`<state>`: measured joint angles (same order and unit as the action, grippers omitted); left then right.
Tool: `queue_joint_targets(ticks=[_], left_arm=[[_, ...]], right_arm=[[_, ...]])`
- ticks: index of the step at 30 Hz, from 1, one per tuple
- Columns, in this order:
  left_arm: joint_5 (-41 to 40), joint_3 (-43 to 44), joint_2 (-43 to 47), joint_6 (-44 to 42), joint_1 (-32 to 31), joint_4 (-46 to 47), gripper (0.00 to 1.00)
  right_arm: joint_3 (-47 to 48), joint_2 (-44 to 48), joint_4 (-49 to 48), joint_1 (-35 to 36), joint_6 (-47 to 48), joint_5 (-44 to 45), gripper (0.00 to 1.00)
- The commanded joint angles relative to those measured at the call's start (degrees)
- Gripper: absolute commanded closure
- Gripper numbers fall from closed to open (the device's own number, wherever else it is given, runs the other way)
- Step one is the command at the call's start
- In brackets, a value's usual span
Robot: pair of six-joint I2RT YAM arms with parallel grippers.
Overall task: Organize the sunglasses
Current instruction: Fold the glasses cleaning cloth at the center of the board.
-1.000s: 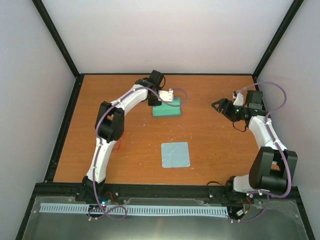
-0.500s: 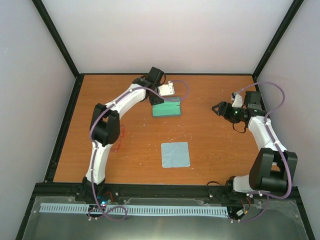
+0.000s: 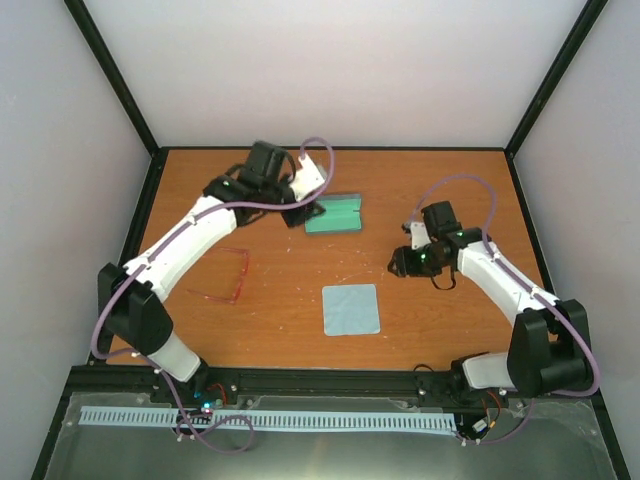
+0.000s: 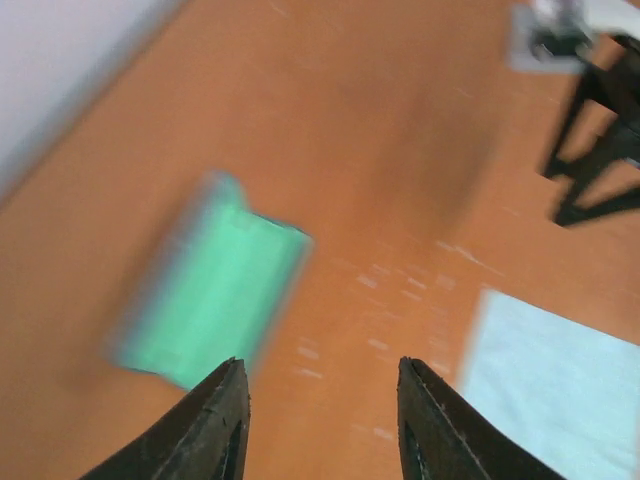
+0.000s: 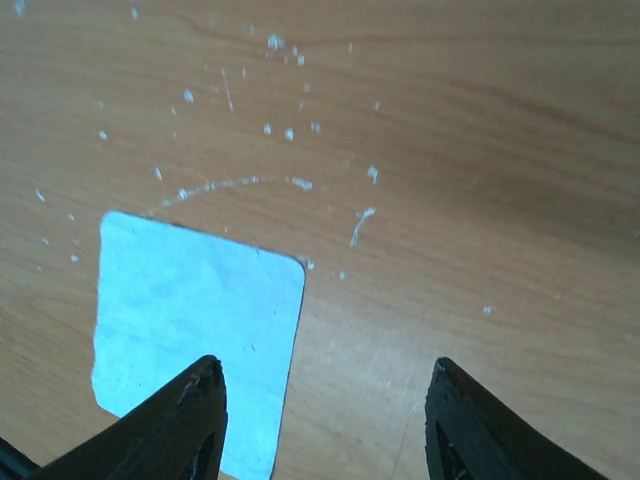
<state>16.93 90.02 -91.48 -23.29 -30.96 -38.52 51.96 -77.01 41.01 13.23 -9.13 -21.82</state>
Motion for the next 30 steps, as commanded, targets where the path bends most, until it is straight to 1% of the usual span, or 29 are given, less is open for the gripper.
queue_joint_targets(ticks=[1, 4, 7, 11, 13, 20, 22, 30], left_arm=[[19.75, -11.51, -2.74, 7.22, -0.33, -3.54, 0.59], [19.11, -14.65, -4.34, 7.03, -0.32, -2.63, 0.6], [16.67, -15.32, -6.57, 6.75, -0.33, -2.58, 0.6], [14.36, -15.69, -8.73, 6.17, -0.32, -2.39, 0.61], [13.81, -15.93, -8.99, 6.17, -0.28, -1.78, 0.61], [12.83, -16.07, -9.54, 7.09, -0.33, -0.11, 0.61], [12.89, -16.26, -9.59, 7.39, -0.33, 0.2, 0.61], [12.41, -17.26, -9.35, 7.39, -0.33, 0.77, 0.61]], right_arm=[[-0.44, -0.29, 2.36, 5.26, -1.83, 6.55, 0.46], [0.16, -4.39, 2.33, 9.22, -4.15, 10.18, 0.46], [1.95, -10.24, 2.3, 13.21, -6.82, 13.38, 0.47], [4.44, -16.31, 2.16, 15.41, -9.62, 15.81, 0.52], [5.74, -18.26, 1.86, 15.7, -9.95, 16.53, 0.52], [9.84, -23.0, 1.96, 17.12, -8.95, 16.64, 0.53], [10.46, -23.85, 2.16, 17.93, -8.89, 16.47, 0.55], [9.01, -24.94, 3.25, 19.27, -8.99, 16.89, 0.59]])
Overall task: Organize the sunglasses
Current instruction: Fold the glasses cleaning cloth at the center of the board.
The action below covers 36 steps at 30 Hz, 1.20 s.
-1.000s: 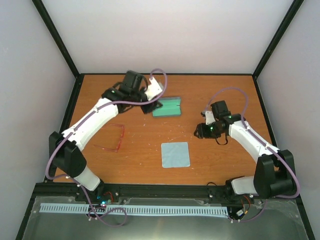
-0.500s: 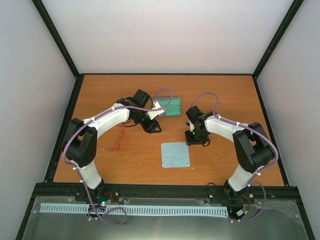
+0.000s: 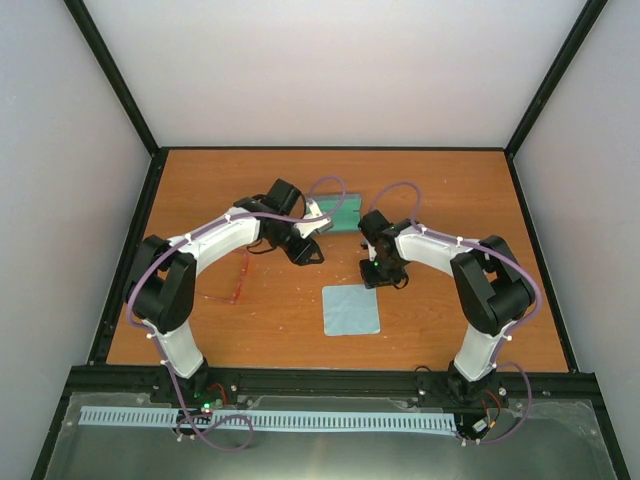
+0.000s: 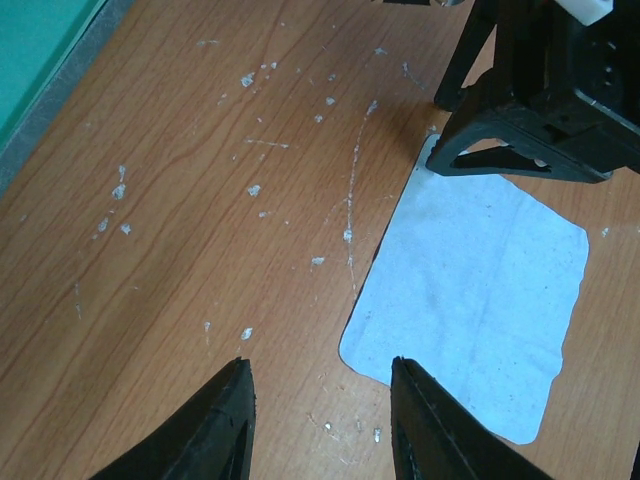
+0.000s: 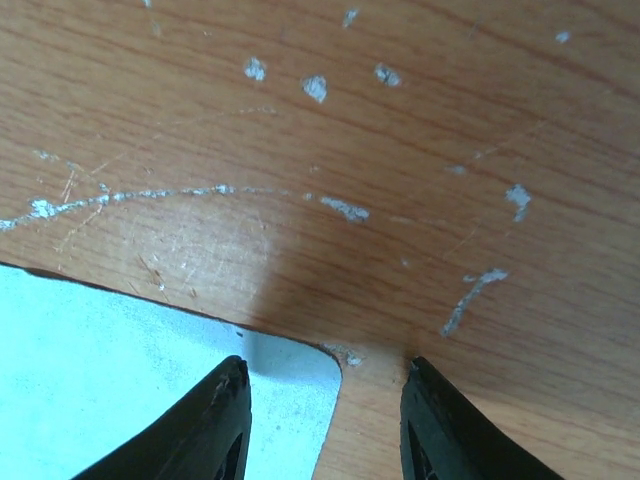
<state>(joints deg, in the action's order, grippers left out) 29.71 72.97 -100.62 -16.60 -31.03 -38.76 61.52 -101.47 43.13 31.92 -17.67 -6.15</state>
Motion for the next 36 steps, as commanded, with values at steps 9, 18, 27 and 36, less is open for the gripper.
queue_joint_targets(ticks=[9, 18, 27, 36], left_arm=[[-1.01, -0.85, -0.29, 1.17, -0.24, 1.67, 0.61], [-1.91, -1.82, -0.02, 1.24, -0.22, 1.4, 0.61], [-1.19, -0.42, -3.2, 1.12, -0.38, 0.12, 0.61], [-7.87, -2.26, -5.0, -2.02, -7.08, 0.84, 0.66]], right_arm=[[-0.83, -2.46, 0.9, 1.5, -0.44, 0.95, 0.66], [-0.65, -6.05, 1.65, 4.76, -0.83, 1.28, 0.9], [0.27, -4.24, 3.18, 4.9, -1.69, 2.59, 0.97], [2.37, -2.65, 2.97, 4.9, -3.05, 4.42, 0.97]])
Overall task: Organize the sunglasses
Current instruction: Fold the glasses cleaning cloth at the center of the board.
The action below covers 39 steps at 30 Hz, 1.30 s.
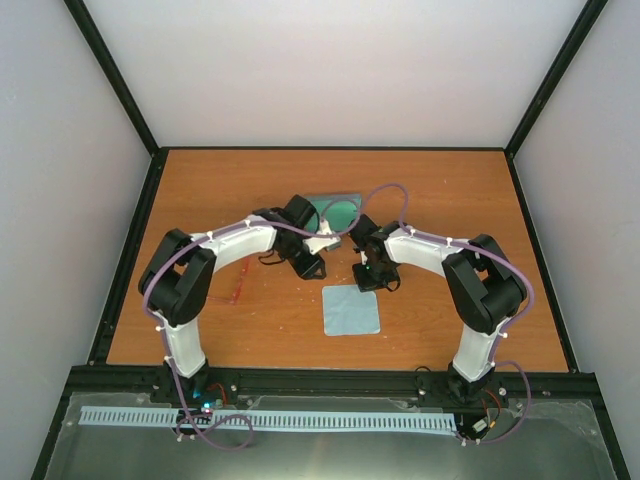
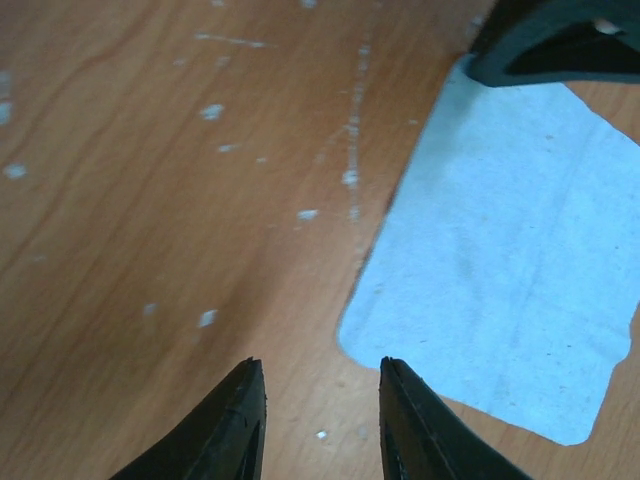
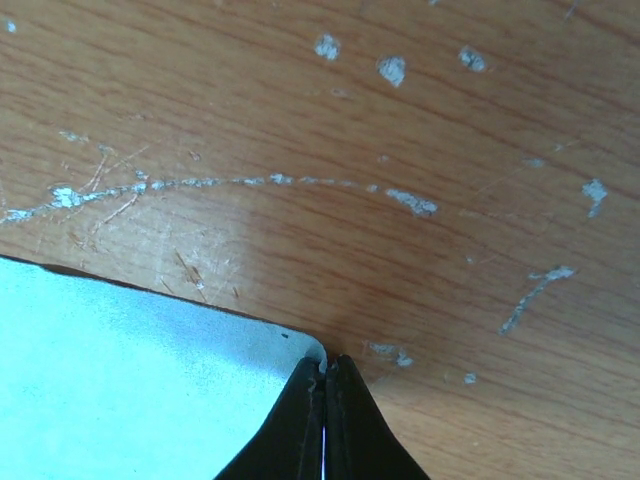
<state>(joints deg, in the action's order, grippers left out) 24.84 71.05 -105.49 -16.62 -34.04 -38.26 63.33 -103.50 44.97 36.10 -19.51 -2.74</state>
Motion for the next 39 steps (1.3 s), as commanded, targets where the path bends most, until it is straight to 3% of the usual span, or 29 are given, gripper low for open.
queue_joint_targets(ticks=[1, 28, 39], left_arm=[[-2.93, -0.53, -0.22, -1.89, -4.66, 0.57, 0.66], [-9.87, -4.77, -4.05, -2.36, -9.26, 4.84, 0.69], [-10.89, -6.26, -3.97, -2.36, -11.94, 4.52, 0.77]], right_arm=[[0.5, -0.65, 1.04, 0.73, -1.35, 0.99, 0.97], [-1.23, 2.07, -1.42, 0.73, -3.39, 0.6, 0.97], [-1.9, 2.29, -2.33, 0.73, -4.02, 0.55, 0.97]])
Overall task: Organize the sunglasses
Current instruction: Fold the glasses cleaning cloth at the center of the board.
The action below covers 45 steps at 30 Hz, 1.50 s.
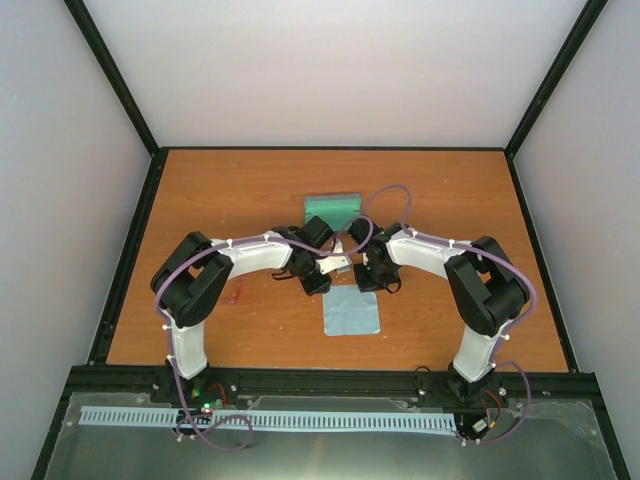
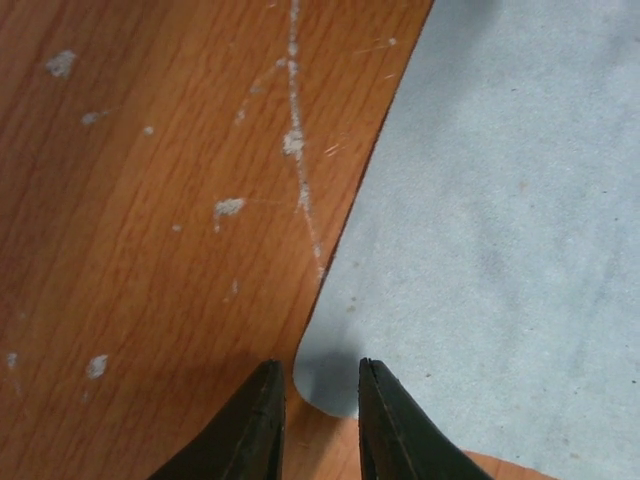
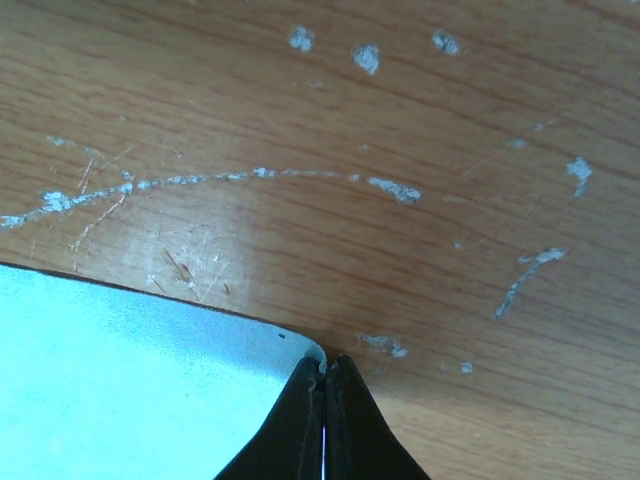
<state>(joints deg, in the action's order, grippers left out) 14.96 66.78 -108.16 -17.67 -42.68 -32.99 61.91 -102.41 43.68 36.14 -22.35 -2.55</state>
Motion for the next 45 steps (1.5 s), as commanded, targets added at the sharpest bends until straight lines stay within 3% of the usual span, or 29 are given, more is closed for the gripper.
queue_joint_targets(ticks=[1, 4, 6, 22, 29, 38, 45], left_arm=[[-1.07, -2.23, -1.2, -1.34, -3.74, -0.68, 0.78], [-1.28, -2.45, -1.21, -1.38, -4.59, -0.75, 0.88], [-1.46, -2.17, -1.49, -1.49, -4.61, -0.97, 0.99], [-10.3, 3.0, -1.17, -5.06, -2.2, 2.2, 0.99], [-10.41, 7.45, -1.65, -7.36, 1.97, 2.96, 1.0], [-10.44, 11.73, -3.77, -9.12, 2.6, 3.54, 1.0], [-8.87, 9.75, -2.7, -8.25, 2.6, 3.41, 0.99]], right_arm=[[-0.6, 1.22, -1.2, 0.67, -1.2, 0.32, 0.97], [-1.08, 1.63, -1.56, 0.69, -1.55, 0.28, 0.97], [-1.55, 2.21, -1.71, 0.69, -1.64, 0.39, 0.97], [1.01, 5.33, -2.29, -0.74, -0.69, 6.01, 0.97], [3.4, 5.53, -4.58, -3.67, 2.63, 3.93, 0.97], [6.82, 3.55, -5.12, -4.06, 6.1, 3.31, 0.97], [5.09, 4.64, -5.8, -4.06, 6.23, 0.78, 0.97]])
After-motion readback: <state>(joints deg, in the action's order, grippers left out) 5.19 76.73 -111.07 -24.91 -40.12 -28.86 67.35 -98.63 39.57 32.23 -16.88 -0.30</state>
